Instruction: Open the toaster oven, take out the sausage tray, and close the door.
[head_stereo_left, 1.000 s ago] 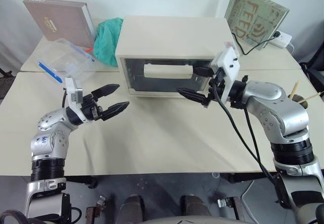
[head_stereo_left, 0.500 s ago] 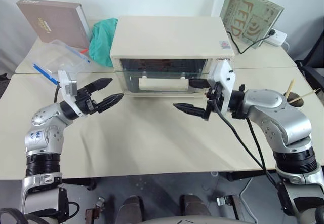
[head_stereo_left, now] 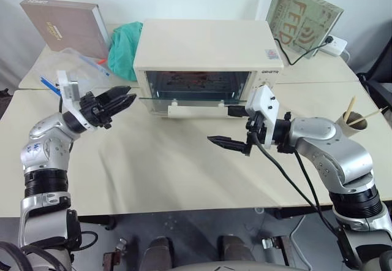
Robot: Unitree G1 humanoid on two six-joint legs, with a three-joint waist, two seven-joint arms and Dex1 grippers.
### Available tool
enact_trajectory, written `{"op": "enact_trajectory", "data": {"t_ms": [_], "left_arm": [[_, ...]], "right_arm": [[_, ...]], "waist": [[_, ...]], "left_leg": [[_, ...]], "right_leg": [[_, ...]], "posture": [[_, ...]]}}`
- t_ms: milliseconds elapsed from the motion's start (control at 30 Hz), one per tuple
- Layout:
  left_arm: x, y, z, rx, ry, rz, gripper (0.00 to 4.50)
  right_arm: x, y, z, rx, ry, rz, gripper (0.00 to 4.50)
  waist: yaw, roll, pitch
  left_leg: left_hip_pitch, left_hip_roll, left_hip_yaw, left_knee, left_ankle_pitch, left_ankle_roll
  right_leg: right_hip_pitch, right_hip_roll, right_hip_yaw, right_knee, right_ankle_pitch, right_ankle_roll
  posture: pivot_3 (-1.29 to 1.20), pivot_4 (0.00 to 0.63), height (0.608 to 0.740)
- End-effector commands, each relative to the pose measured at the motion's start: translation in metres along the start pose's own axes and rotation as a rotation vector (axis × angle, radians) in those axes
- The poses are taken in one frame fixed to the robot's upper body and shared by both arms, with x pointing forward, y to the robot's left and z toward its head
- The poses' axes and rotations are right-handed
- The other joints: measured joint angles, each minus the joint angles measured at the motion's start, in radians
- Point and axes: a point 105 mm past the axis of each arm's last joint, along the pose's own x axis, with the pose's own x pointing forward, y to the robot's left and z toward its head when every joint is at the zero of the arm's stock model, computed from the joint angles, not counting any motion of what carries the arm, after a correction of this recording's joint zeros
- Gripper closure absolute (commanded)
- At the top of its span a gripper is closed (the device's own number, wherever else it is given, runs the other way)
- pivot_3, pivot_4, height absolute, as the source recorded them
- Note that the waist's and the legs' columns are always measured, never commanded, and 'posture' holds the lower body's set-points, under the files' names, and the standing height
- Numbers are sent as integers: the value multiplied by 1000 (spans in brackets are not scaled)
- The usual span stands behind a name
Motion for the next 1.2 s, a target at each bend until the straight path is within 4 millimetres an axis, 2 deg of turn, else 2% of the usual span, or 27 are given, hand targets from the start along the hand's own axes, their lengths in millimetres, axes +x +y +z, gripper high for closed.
{"op": "enact_trajectory", "data": {"t_ms": [33,100,133,267,333,467,567,667,833,933,1100,1200], "left_arm": [[2,-3,18,-6,-67,-45,3704],[3,-4,23,-18,-91,-58,4341],[3,-5,22,-27,-84,-66,4461],[7,-14,5,-68,4,-149,4461],[15,-12,-1,-62,-4,-148,4461],[28,-4,3,-47,-54,-118,4461],[28,-2,6,-48,-67,-114,4461],[17,-1,3,-56,-36,-103,4461],[4,-3,2,-71,-11,-103,4461],[-9,4,7,-58,-11,-53,4461],[-16,6,10,-46,-19,-20,4461],[-18,8,13,-43,-30,1,4461]], "right_arm": [[2,10,8,-36,-30,31,0],[2,12,7,-34,-30,33,0],[2,12,7,-35,-28,34,0],[2,15,7,-31,-30,40,0],[3,17,8,-29,-33,45,0],[2,14,10,-38,-38,18,0],[-1,7,16,-43,-58,-25,0],[-5,-12,20,-54,-59,-79,0],[-9,-29,19,-91,-34,-101,0],[-8,-45,23,-131,-29,-110,0],[-2,-52,39,-183,-64,-86,0],[0,-46,49,-198,-95,-40,0]], "waist": [[0,0,0],[0,0,0],[0,0,0],[0,0,0],[1,0,0],[4,-1,1],[2,-2,1],[-4,-2,1],[-3,-2,1],[-3,-2,1],[-2,-2,1],[-2,-2,1]], "left_leg": [[0,0,0,0,0,0],[0,0,0,0,0,0],[0,0,0,0,0,0],[0,0,0,0,0,0],[0,0,0,1,0,0],[0,0,0,3,0,0],[-1,0,0,3,0,0],[0,0,0,2,0,0],[0,0,0,2,0,0],[0,0,0,3,0,0],[0,0,0,3,0,0],[0,0,0,3,0,0]], "right_leg": [[0,0,0,0,0,0],[0,0,0,0,0,0],[0,0,0,0,0,0],[0,0,0,1,0,0],[0,0,0,1,0,0],[0,0,0,2,0,0],[0,0,0,2,0,0],[0,0,0,2,0,0],[-1,0,0,4,0,0],[-1,0,0,4,0,0],[-1,0,-1,4,0,0],[-1,0,-1,5,0,0]], "posture": [[0,150,740],[0,150,740],[0,150,740],[0,150,740],[0,150,740],[0,150,740],[0,150,740],[0,150,740],[0,150,740],[0,150,740],[0,150,740],[0,150,740]]}}
